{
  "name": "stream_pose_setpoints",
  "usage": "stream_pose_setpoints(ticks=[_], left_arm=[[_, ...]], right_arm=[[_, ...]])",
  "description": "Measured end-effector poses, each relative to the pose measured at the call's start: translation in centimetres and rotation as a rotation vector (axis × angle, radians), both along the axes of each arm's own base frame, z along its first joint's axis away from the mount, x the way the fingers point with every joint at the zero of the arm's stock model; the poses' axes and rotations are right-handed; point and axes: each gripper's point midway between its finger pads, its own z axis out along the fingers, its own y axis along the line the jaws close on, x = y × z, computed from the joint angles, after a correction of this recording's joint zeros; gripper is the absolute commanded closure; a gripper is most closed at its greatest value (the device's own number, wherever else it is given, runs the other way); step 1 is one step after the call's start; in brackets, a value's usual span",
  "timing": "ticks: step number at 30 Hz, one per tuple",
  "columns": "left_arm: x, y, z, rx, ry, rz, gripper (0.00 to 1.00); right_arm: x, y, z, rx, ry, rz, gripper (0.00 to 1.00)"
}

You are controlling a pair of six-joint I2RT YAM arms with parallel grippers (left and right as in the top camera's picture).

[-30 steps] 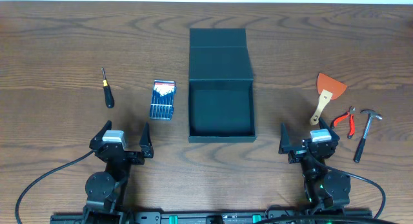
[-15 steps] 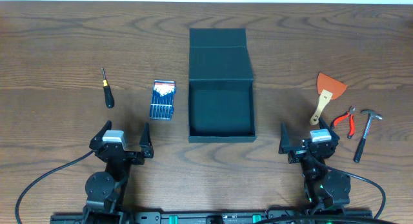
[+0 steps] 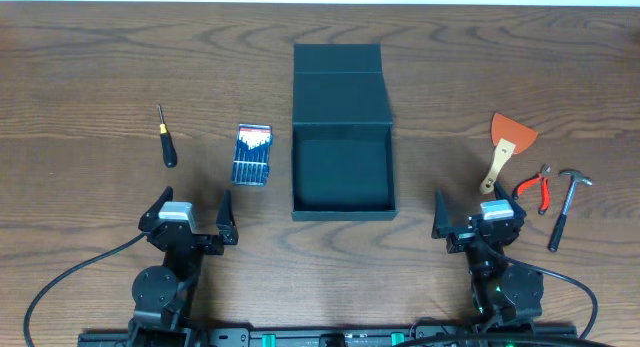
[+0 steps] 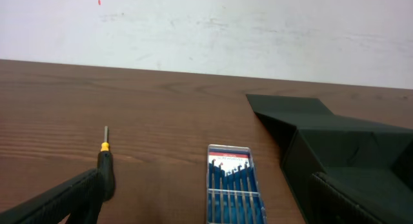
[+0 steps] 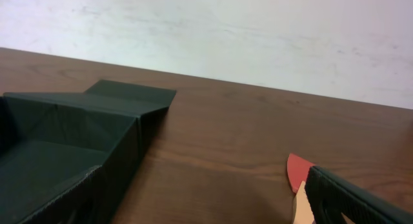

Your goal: Pack container

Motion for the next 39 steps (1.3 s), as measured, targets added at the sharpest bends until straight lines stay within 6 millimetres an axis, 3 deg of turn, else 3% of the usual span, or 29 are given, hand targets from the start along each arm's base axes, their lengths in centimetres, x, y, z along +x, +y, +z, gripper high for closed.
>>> stream_pose_setpoints(ticks=[14, 25, 32, 39], left_arm=[[0.0, 0.0, 0.0, -0.003, -0.001, 0.0, 0.01], [-0.1, 0.0, 0.1, -0.012, 0.068, 0.004, 0.02], [1.8, -0.3, 4.7, 0.011, 0.222, 0.007, 0.02], [5.0, -1.4, 5.7, 0.049, 0.53, -0.022, 0.02]], right_arm=[[0.0, 0.2, 0.0, 0.009, -0.001, 0.009, 0.01], [-0.2, 0.3, 0.2, 0.209, 0.06, -0.003, 0.01], [-0.7, -0.8, 5.2, 0.225, 0.242, -0.075, 0.01], [-0.5, -3.5, 9.0, 0.202, 0.598, -0.244, 0.01]])
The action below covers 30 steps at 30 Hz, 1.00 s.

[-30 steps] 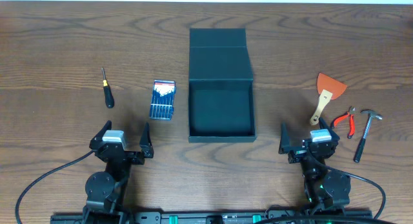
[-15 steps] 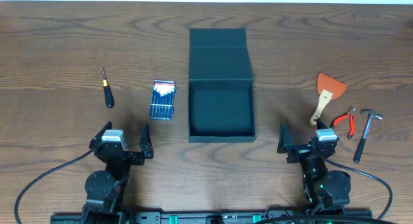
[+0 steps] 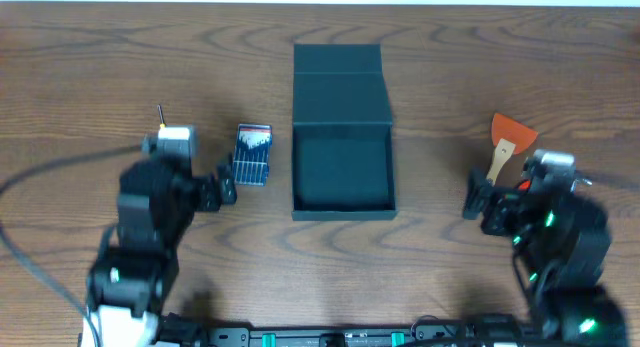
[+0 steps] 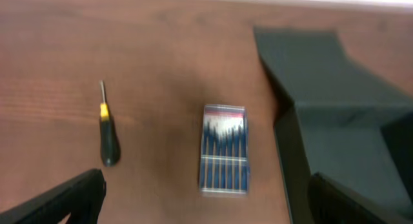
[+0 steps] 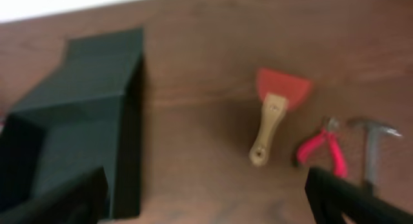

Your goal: Pack container

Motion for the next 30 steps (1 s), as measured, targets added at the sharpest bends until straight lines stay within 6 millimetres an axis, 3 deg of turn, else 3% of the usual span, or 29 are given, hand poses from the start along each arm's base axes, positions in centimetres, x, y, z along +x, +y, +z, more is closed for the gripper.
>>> stream_pose_setpoints(ticks=[6, 10, 15, 19, 24, 30], left_arm=[[1.6, -0.2, -0.3, 0.018, 0.195, -0.003, 0.02], [1.7, -0.1, -0.8, 0.023, 0.234, 0.001, 0.02], [1.6, -0.1, -0.9, 0.023, 0.239, 0.0, 0.02], [1.4, -0.1, -1.1, 0.025, 0.25, 0.001, 0.02], [1.1, 0.3, -1.4, 0.041, 0.269, 0.014, 0.02], [0.8, 0.5, -1.7, 0.05, 0.283, 0.021, 0.02]], right_arm=[[-0.8, -2.8, 0.8, 0.0, 0.394, -0.116, 0.01], [1.1, -3.3, 1.2, 0.003, 0.485, -0.123, 0.01], [3.5, -4.5, -0.8, 0.02, 0.548, -0.19, 0.01], [6.5, -6.3, -4.4, 0.037, 0.626, -0.272, 0.01], [9.6, -7.9, -10.7, 0.056, 0.749, -0.372, 0.01], [10.7, -8.1, -16.4, 0.069, 0.873, -0.404, 0.01]])
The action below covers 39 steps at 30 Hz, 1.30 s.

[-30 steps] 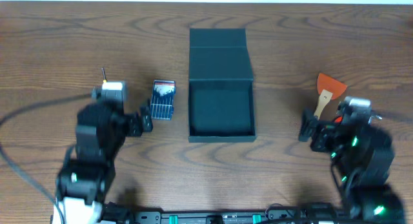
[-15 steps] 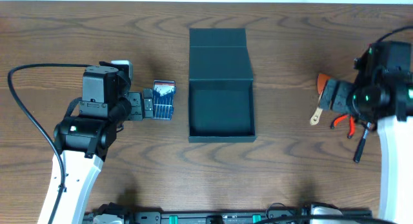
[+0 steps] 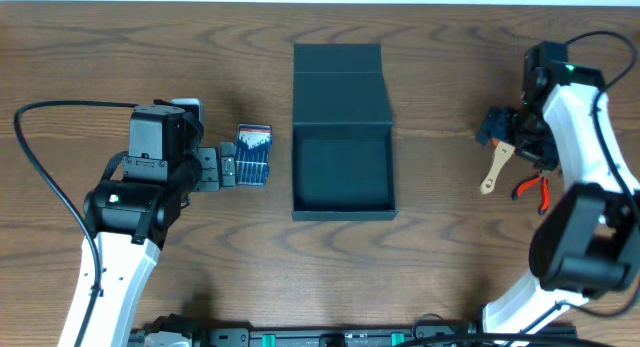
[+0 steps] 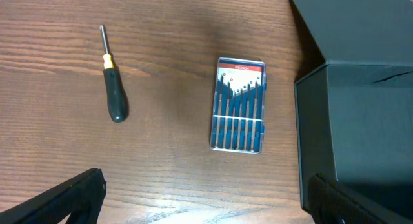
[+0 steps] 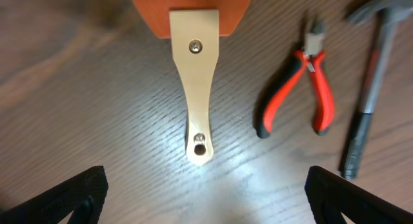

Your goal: Pack container

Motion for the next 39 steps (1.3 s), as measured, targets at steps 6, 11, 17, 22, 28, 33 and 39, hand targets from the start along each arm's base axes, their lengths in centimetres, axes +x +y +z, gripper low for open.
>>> stream_pose_setpoints(ticks=[6, 11, 17, 22, 28, 33, 39], left_arm=[[0.0, 0.0, 0.0, 0.0, 0.0, 0.0, 0.02], [0.0, 0.0, 0.0, 0.0, 0.001, 0.0, 0.02], [0.0, 0.0, 0.0, 0.001, 0.001, 0.0, 0.01], [-0.1, 0.0, 0.0, 0.001, 0.003, 0.0, 0.01], [-0.1, 0.0, 0.0, 0.001, 0.003, 0.0, 0.02], [-0.1, 0.0, 0.0, 0.0, 0.003, 0.0, 0.01], [-0.1, 0.0, 0.0, 0.0, 0.003, 0.0, 0.02]], right_arm=[[0.1, 0.0, -3.7, 0.015, 0.079, -0.008, 0.01], [1.0, -0.2, -4.7, 0.009, 0.043, -0.01, 0.01], [1.2, 0.5, -7.0, 0.046, 0.004, 0.009, 0.01], [0.6, 1.4, -8.6, 0.088, -0.004, 0.021, 0.01], [1.0, 1.8, -8.8, 0.109, -0.041, 0.035, 0.01], [1.1, 1.9, -8.9, 0.118, -0.057, 0.039, 0.01], [1.2, 1.8, -8.9, 0.117, -0.064, 0.037, 0.01]])
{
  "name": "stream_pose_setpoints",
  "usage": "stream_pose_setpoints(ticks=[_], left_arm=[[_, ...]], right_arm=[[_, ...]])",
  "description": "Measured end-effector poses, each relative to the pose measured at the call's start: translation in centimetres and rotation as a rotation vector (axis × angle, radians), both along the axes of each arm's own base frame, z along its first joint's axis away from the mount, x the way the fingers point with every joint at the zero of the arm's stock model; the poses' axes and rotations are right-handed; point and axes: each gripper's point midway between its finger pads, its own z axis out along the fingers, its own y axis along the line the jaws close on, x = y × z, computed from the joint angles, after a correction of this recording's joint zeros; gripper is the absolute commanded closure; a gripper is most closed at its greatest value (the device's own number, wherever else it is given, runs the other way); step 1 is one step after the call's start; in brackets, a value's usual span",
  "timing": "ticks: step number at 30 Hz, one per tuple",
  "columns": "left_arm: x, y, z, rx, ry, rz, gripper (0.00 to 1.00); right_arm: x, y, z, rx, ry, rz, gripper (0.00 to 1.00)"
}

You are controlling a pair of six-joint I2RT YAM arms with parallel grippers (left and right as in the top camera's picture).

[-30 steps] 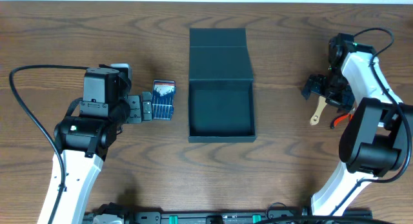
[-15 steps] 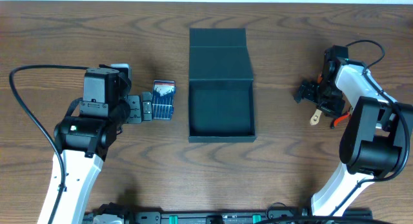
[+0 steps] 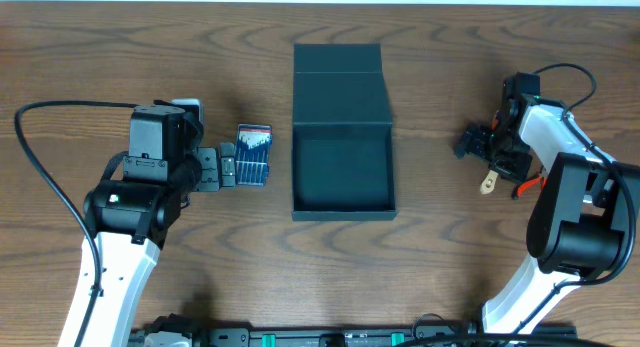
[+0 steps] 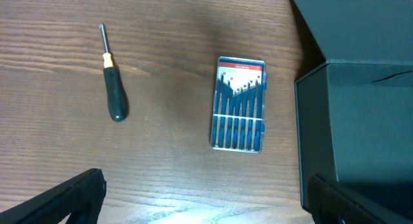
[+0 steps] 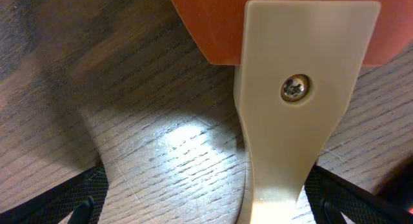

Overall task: Pack container
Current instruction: 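Lower right gripper and close on the scraper's wooden handle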

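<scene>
The open black box [image 3: 340,172] stands mid-table, its lid [image 3: 340,87] laid flat behind it. A blue case of small screwdrivers [image 4: 237,102] lies left of the box, and a black-handled screwdriver [image 4: 112,98] lies further left. My left gripper [image 4: 206,199] hangs open above the table in front of them, holding nothing. The scraper [image 5: 300,114] has an orange blade and a cream handle. My right gripper [image 5: 213,197] is low over it and open, with the handle between its fingers, close to the right one. In the overhead view only the handle's end [image 3: 489,183] shows.
Red-handled pliers [image 3: 527,187] lie just right of the scraper, partly under my right arm. The hammer is hidden by that arm. The left arm's cable [image 3: 40,177] loops over the table's left side.
My right gripper has come down much closer to the scraper; its open fingers now flank the handle. The left arm and the things on the left have not moved.
Both grippers sat open at the table's front edge. Then both arms were over the table, the left near the screwdriver case and the right near the scraper. The left stayed above the case. The right was higher over the scraper, and is now low with its fingers astride the handle.
</scene>
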Motion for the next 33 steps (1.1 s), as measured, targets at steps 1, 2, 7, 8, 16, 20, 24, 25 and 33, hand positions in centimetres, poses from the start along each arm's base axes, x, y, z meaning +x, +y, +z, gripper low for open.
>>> stream_pose_setpoints(ticks=[1, 2, 7, 8, 16, 20, 24, 25, 33], left_arm=[[0.0, 0.0, 0.0, 0.0, 0.0, 0.0, 0.02], [0.0, 0.0, 0.0, 0.0, 0.0, 0.0, 0.02], [-0.1, 0.0, -0.1, 0.001, 0.005, 0.0, 0.02], [-0.1, 0.0, -0.1, 0.002, 0.006, -0.001, 0.01], [-0.2, 0.0, -0.1, 0.006, 0.007, -0.006, 0.02], [-0.2, 0.0, -0.1, 0.006, 0.008, -0.006, 0.02], [-0.2, 0.0, -0.1, 0.006, 0.008, -0.006, 0.02], [-0.2, 0.0, -0.1, 0.006, 0.008, -0.006, 0.02], [-0.2, 0.0, -0.1, 0.006, 0.008, -0.006, 0.01]], right_arm=[[0.0, -0.1, 0.0, 0.0, -0.002, -0.002, 0.01], [0.0, -0.2, 0.0, -0.001, -0.003, -0.004, 0.01], [-0.1, -1.5, 0.0, -0.005, -0.008, -0.039, 0.01], [-0.2, -1.9, 0.0, -0.004, -0.007, -0.051, 0.01], [-1.1, -3.7, 0.0, 0.001, 0.006, -0.086, 0.03], [-1.2, -3.7, 0.0, 0.002, 0.009, -0.08, 0.06], [-1.3, -3.6, 0.0, 0.005, 0.015, -0.072, 0.16], [-1.3, -3.6, 0.0, 0.006, 0.016, -0.068, 0.19], [-1.6, -3.5, -0.1, 0.005, 0.014, -0.059, 0.44]])
